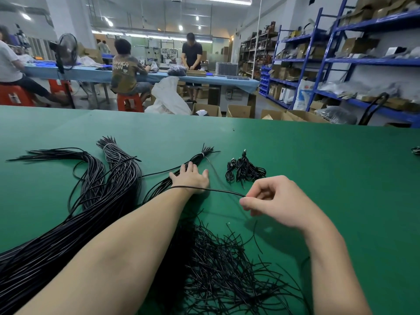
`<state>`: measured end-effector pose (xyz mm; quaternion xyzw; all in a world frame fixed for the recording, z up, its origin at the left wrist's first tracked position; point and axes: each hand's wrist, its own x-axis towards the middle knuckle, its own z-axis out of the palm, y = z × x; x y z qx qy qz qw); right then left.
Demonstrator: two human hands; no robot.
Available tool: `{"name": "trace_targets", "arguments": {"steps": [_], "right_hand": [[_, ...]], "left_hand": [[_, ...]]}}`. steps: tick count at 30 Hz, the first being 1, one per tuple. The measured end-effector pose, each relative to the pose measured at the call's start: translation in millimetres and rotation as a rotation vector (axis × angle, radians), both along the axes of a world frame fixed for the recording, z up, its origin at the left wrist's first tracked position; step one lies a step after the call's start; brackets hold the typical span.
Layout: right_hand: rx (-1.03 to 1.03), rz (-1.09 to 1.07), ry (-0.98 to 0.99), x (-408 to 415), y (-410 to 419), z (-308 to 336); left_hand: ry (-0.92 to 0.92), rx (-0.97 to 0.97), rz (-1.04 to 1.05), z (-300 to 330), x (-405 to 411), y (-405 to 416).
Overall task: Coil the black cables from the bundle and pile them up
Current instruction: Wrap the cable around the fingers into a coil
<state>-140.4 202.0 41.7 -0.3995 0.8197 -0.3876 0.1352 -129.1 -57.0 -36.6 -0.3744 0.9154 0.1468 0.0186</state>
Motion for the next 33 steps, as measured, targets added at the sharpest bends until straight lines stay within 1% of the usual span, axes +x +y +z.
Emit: {"name": "trace_targets", "arguments": {"steps": [4, 6, 9, 12, 14, 16, 17, 18, 19, 20, 22, 23, 24, 25, 27, 28, 30, 31, 33], "right_hand": [[0.128, 0.062, -0.067, -2, 11, 11], [0.136, 0.028, -0.048, -4, 9, 9], [0.049, -0.146, 0.043, -9, 2, -1], [-0.044, -0.29, 0.085, -15, -5, -13], [-0.094, -0.397, 0.095, -20, -5, -19], [-0.16, -0.53, 0.091, -25, 0, -24], [-0.197, -0.611, 0.089, -28, 4, -25], [-0.223, -0.689, 0.088, -32, 9, -27], [-0.235, -0.753, 0.086, -35, 15, -28], [-0.226, -0.8, 0.079, -39, 21, -30], [-0.152, -0.847, 0.047, -43, 32, -33], [-0.108, -0.84, 0.021, -45, 36, -33], [-0.081, -0.801, -0.016, -46, 40, -33], [-0.068, -0.727, -0.064, -47, 41, -32], [-0.057, -0.543, -0.172, -44, 41, -28], [-0.079, -0.477, -0.227, -42, 38, -26], [-0.177, -0.402, -0.317, -37, 30, -21], [-0.225, -0.376, -0.352, -35, 27, -19], [-0.292, -0.294, -0.423, -31, 22, -15]], "left_hand": [[-0.006, 0.004, -0.006, -3, -1, 0], [-0.01, 0.002, -0.01, -1, 0, 0], [-0.035, 0.013, -0.054, 7, 2, 0], [-0.048, -0.073, -0.134, 14, 9, 9], [-0.034, -0.17, -0.225, 18, 17, 23], [-0.019, -0.176, -0.365, 24, 27, 39], [-0.006, -0.119, -0.437, 30, 33, 47], [0.019, -0.021, -0.49, 35, 39, 54], [0.061, 0.119, -0.52, 41, 45, 59], [0.128, 0.304, -0.527, 48, 53, 64], [0.372, 0.701, -0.486, 61, 65, 73], [0.508, 0.825, -0.431, 65, 68, 76], [0.608, 0.89, -0.357, 67, 68, 77], [0.658, 0.916, -0.276, 67, 66, 78], [0.633, 0.94, -0.144, 61, 65, 79], [0.592, 0.973, -0.115, 55, 65, 81], [0.525, 1.051, -0.128, 44, 65, 88], [0.514, 1.076, -0.144, 40, 64, 91], [0.552, 1.104, -0.131, 36, 60, 98]]}}
